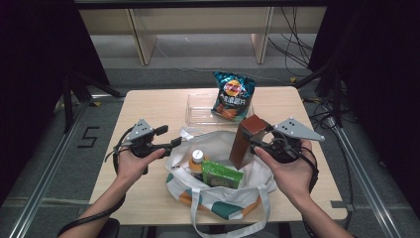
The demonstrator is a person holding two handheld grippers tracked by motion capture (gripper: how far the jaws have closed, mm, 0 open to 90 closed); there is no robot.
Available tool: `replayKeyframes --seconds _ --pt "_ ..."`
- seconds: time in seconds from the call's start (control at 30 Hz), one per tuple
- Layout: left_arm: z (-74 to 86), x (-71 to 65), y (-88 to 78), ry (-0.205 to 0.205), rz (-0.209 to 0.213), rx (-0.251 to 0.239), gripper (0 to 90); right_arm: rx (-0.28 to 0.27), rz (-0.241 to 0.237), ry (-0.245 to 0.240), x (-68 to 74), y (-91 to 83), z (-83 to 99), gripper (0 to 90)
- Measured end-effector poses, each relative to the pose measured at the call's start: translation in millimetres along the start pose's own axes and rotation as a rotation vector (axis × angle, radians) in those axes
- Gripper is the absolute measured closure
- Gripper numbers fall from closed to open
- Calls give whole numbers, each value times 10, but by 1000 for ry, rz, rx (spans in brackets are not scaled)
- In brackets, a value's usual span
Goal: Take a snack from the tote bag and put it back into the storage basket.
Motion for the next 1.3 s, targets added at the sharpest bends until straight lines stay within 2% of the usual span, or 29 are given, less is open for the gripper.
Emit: replayKeyframes --seconds 0.07,0.1,0.17,0.23,0.27,0.37,0.73,0.9,0.93,1.2,1.3 --pt "-1 2 -1 -1 0 0 268 -15 7 -17 -21 0 -39 394" --pt "-1 3 -1 0 -1 -1 268 -10 1 1 -11 -5 -54 394" --pt "-2 4 -3 -1 -1 -1 269 -17 16 1 -22 -10 -88 394" --pt "-2 4 -4 0 -2 0 269 -26 9 2 -27 -8 -123 395" --pt "-2 4 -4 -1 -2 0 268 -24 24 5 -27 -17 -142 395" --pt "-3 6 -4 0 -2 0 268 -42 24 -20 -49 -21 -215 395" --pt "-4 7 -3 0 0 -2 268 -65 39 11 -100 37 -377 395" --pt "-6 10 -4 2 -2 -3 269 -83 39 -7 -106 61 -463 395" --pt "-7 10 -4 2 -2 -3 269 -83 31 9 -95 63 -476 395" --pt "-8 8 -3 1 -1 -4 269 -105 39 -13 -100 35 -579 396" --pt "-8 5 -1 1 0 -2 269 -111 41 -4 -101 27 -604 396"
Point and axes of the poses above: each handheld gripper's, and its own axes: y roughly forward along the jaws, z roughly out of its underside, x roughly to its left, the point moved 1 cm from there along y, roughly forward along the jaws, and after that the axes turned 2 degrees about x, right-handed, at the moved point
